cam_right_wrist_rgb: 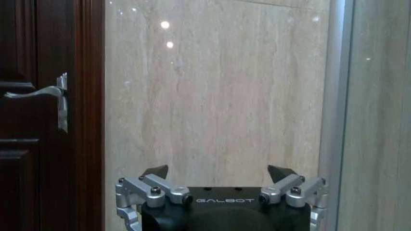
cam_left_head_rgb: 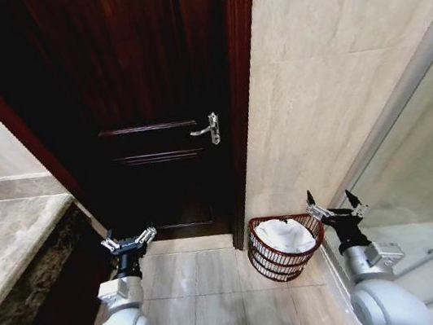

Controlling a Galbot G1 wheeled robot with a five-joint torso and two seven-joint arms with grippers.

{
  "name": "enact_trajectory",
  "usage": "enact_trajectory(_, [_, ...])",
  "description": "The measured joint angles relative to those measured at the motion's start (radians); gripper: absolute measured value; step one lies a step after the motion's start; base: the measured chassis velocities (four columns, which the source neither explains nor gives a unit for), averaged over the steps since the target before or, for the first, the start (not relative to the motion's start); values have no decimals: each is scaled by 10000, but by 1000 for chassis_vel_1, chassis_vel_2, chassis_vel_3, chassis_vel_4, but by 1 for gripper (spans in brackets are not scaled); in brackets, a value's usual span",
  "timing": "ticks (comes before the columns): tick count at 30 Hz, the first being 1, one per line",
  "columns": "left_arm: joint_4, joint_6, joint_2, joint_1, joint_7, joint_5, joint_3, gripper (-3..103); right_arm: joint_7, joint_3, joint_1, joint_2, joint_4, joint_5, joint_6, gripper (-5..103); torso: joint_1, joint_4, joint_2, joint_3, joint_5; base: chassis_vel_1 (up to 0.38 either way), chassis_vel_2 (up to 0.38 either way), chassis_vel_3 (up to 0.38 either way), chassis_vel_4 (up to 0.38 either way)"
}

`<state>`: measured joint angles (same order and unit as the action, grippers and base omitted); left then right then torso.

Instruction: Discard the used towel into the hamper.

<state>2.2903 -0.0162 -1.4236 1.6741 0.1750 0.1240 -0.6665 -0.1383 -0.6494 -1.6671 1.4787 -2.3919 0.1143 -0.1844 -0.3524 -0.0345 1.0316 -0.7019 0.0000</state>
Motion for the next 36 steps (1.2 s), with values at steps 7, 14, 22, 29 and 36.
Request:
enact_trajectory(7, [0,0,16,5,0,4,-2,100,-2,3,15,-15,-2,0,-22,100,-148,0,329,-181,0,0,0,0,0])
enact_trajectory(14, [0,0,27,19,-8,0,2,100,-6,18,16,-18,3,0,-38,100,-288,0,651,-360,0,0,0,0,0])
enact_trajectory(22, [0,0,49,24,-14,3,-39,100,-9,26,1,-30,3,0,-41,100,-472,0,1049,-579,0,0,0,0,0])
enact_trajectory(29, [10,1,64,23,-15,17,-83,100,-10,41,5,-24,-6,-1,-43,100,-649,0,1440,-792,0,0,0,0,0])
enact_trajectory(36, [44,21,60,32,-16,25,-121,100,-23,52,13,-27,-52,-5,-46,100,-818,0,1821,-1000,0,0,0,0,0])
